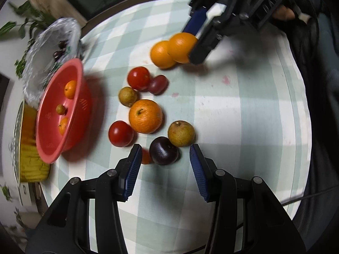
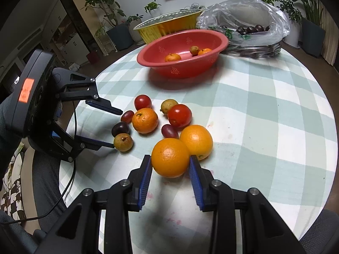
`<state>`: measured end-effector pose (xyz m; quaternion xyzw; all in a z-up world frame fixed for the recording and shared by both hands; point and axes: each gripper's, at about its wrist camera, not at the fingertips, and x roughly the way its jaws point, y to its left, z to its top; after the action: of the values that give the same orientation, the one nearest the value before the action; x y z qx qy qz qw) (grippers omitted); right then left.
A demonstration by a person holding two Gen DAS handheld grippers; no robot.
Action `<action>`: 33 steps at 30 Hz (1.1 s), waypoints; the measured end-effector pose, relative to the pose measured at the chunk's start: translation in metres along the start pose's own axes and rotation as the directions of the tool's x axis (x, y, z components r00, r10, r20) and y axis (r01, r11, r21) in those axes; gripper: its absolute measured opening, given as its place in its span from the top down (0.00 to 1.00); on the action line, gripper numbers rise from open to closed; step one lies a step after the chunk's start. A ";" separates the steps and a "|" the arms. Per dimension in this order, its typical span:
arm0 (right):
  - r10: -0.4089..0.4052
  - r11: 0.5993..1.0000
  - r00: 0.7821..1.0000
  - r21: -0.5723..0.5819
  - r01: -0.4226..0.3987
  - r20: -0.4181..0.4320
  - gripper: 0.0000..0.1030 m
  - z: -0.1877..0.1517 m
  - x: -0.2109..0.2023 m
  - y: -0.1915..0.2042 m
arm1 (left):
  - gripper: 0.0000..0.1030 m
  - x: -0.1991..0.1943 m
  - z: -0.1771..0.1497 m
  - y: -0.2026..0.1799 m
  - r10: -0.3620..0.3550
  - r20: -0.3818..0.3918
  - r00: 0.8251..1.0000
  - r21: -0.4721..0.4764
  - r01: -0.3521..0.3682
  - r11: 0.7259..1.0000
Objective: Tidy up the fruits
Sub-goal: 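Grasp and lift a dark plum with the left tool while the right tool holds the orange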
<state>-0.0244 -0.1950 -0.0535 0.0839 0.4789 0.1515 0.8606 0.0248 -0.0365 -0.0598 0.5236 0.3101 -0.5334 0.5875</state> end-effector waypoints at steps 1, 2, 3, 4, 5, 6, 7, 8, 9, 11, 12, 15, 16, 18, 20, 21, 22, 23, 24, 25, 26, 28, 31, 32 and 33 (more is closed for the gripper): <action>0.002 1.000 1.000 0.002 -0.002 -0.001 0.63 0.000 0.000 -0.001 | 0.57 0.001 0.001 -0.001 -0.008 -0.003 1.000 0.018 0.008 1.000; 0.004 1.000 1.000 0.003 -0.004 -0.001 0.63 0.000 0.000 -0.001 | 0.57 0.002 0.002 -0.002 -0.020 -0.005 1.000 0.034 0.020 0.999; 0.006 1.000 1.000 0.004 -0.006 -0.001 0.63 -0.001 0.000 0.000 | 0.57 0.003 0.003 -0.003 -0.024 -0.007 1.000 0.043 0.024 0.999; 0.006 1.000 1.000 0.003 -0.006 -0.002 0.63 -0.001 0.001 0.000 | 0.57 0.004 0.004 -0.004 -0.026 -0.007 1.000 0.049 0.026 0.998; 0.006 1.000 1.000 0.004 -0.006 -0.002 0.63 -0.001 0.000 0.000 | 0.57 0.006 0.004 -0.004 -0.029 -0.014 0.999 0.059 0.029 0.998; 0.006 1.000 1.000 0.005 -0.006 -0.002 0.63 -0.001 0.000 0.000 | 0.57 0.008 0.005 -0.004 -0.028 -0.018 0.999 0.064 0.029 0.998; 0.006 1.000 1.000 0.005 -0.006 -0.001 0.63 -0.001 0.000 0.000 | 0.57 0.010 0.005 -0.003 -0.025 -0.024 0.999 0.070 0.027 0.997; 0.006 1.000 1.000 0.005 -0.006 -0.001 0.63 -0.001 0.000 0.000 | 0.57 0.013 0.005 -0.001 -0.025 -0.031 0.999 0.072 0.028 0.997; 0.006 1.000 1.000 0.005 -0.006 -0.002 0.63 -0.001 0.000 -0.001 | 0.57 0.014 0.005 0.002 -0.033 -0.033 0.999 0.071 0.035 0.997; 0.005 1.000 1.000 0.004 -0.005 -0.001 0.63 -0.001 0.000 -0.001 | 0.57 0.015 0.006 0.006 -0.042 -0.032 0.999 0.067 0.045 0.997; 0.006 1.000 1.000 0.005 -0.006 -0.001 0.63 -0.001 0.000 -0.001 | 0.57 0.016 0.006 0.007 -0.048 -0.032 0.998 0.067 0.050 0.997; 0.006 1.000 1.000 0.008 -0.006 0.000 0.63 -0.001 0.000 -0.001 | 0.61 0.015 0.006 0.011 -0.071 -0.033 0.997 0.063 0.073 0.995; 0.006 1.000 1.000 0.008 -0.006 0.000 0.63 -0.001 0.001 0.000 | 0.63 0.015 0.007 0.013 -0.079 -0.030 0.996 0.062 0.081 0.995; 0.007 1.000 1.000 0.007 -0.007 0.000 0.63 -0.001 0.001 -0.001 | 0.65 0.015 0.007 0.014 -0.089 -0.026 0.996 0.049 0.090 0.995; 0.008 1.000 1.000 0.007 -0.008 -0.002 0.63 -0.001 0.001 -0.001 | 0.72 0.015 0.006 0.018 -0.091 -0.022 0.996 0.035 0.091 0.995; 0.008 1.000 1.000 0.007 -0.008 -0.002 0.63 -0.001 0.001 -0.001 | 0.73 0.014 0.006 0.018 -0.091 -0.020 0.996 0.029 0.091 0.995; 0.008 1.000 1.000 0.007 -0.008 -0.002 0.63 -0.001 0.002 -0.001 | 0.73 0.014 0.006 0.020 -0.096 -0.020 0.995 0.020 0.096 0.995; 0.007 1.000 1.000 0.007 -0.007 -0.001 0.63 -0.001 0.001 -0.001 | 0.73 0.014 0.006 0.021 -0.096 -0.019 0.995 0.018 0.097 0.995; 0.008 1.000 1.000 0.008 -0.008 -0.002 0.63 -0.001 0.001 -0.001 | 0.73 0.014 0.006 0.020 -0.094 -0.018 0.995 0.017 0.095 0.995; 0.008 1.000 1.000 0.008 -0.008 -0.002 0.63 -0.001 0.002 -0.001 | 0.73 0.013 0.006 0.019 -0.092 -0.016 0.996 0.015 0.092 0.996; 0.007 1.000 1.000 0.006 -0.007 -0.001 0.63 -0.001 0.001 -0.001 | 0.73 0.013 0.006 0.019 -0.088 -0.014 0.996 0.011 0.088 0.996; 0.006 1.000 1.000 0.006 -0.006 -0.001 0.63 -0.001 0.002 -0.001 | 0.74 0.012 0.005 0.017 -0.080 -0.011 0.997 0.005 0.080 0.997; 0.006 1.000 1.000 0.005 -0.006 0.000 0.63 -0.001 0.002 0.000 | 0.74 0.011 0.004 0.016 -0.055 -0.008 0.998 -0.006 0.054 0.998; 0.007 1.000 1.000 0.006 -0.007 0.000 0.63 -0.001 0.001 0.000 | 0.74 0.010 0.003 0.016 -0.051 -0.003 0.999 -0.015 0.051 0.999; 0.006 1.000 1.000 0.006 -0.006 0.002 0.63 0.000 0.001 -0.001 | 0.74 0.008 0.002 0.016 -0.045 0.001 0.999 -0.024 0.045 0.999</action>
<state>-0.0239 -0.1953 -0.0546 0.0879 0.4783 0.1527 0.8603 0.0419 -0.0425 -0.0624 0.5092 0.3279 -0.5432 0.5815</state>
